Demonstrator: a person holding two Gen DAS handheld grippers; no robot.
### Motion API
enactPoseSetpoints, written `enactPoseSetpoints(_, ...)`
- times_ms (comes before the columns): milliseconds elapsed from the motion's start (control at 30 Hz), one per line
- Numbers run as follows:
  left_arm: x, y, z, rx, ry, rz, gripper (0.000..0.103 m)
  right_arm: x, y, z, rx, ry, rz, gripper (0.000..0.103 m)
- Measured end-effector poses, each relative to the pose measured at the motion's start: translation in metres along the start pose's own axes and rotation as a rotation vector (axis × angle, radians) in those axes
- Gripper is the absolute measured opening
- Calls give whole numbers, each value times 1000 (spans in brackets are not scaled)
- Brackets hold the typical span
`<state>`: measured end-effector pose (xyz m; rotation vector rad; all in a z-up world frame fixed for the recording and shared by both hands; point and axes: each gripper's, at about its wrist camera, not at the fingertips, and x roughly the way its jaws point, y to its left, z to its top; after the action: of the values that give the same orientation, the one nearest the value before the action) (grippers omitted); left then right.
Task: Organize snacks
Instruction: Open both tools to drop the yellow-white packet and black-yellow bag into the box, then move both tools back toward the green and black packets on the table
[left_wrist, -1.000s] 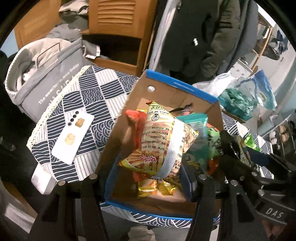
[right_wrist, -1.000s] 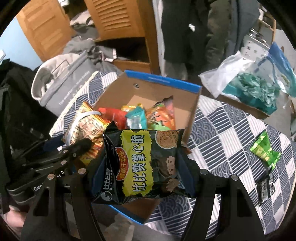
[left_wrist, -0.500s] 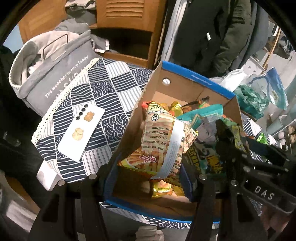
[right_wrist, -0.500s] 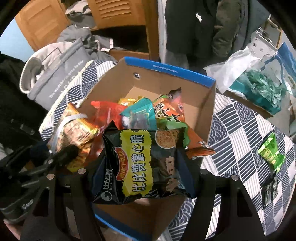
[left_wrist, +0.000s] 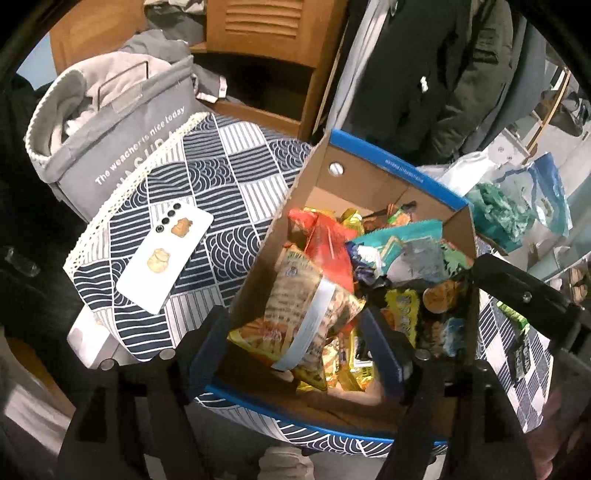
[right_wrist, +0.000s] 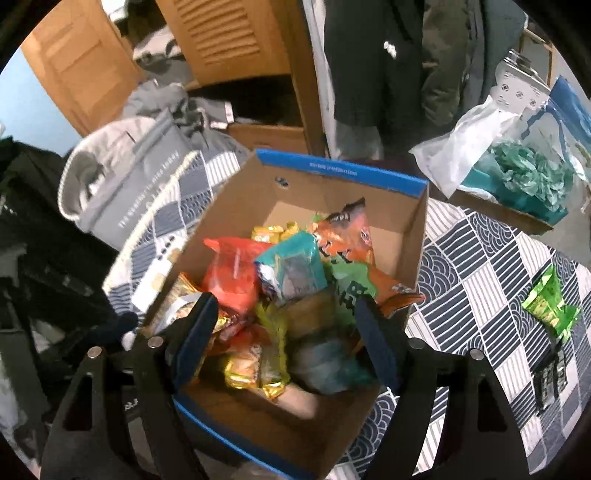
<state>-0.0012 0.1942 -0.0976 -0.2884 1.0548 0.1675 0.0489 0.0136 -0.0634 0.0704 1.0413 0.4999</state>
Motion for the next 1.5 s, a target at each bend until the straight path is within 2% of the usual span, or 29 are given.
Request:
enactPoseSetpoints(167,-11,-8,2,14,-38,-8,80,-15,-2,0,6,-20,-1,77)
enactPoseSetpoints(300,-15,-19,1,50,-51,-2,80,-27,-6,-4,-9,-36,-39,77)
enactPoseSetpoints(467,-23,-36,-2,76,-48,-29,80,-44,-17,-10,-30,-53,-89,77)
enactPoseSetpoints(567,-28,-52,-4,105,-57,-43,86,-53,-26,-14,-37,-63,-111,77)
enactPoseSetpoints(633,-33,-64,-5,128,-67,-53,86,-59,-33,-17,-41,-69,-126,77)
enactPoseSetpoints(1167,-44,-158,-22,309,-62,-140,86,-103,-133,-53,67,-86,-224,77)
enactPoseSetpoints(1500,-42,-211,-37,415,-49,-153,86,-121,-208,-81,152,-62,-284,77)
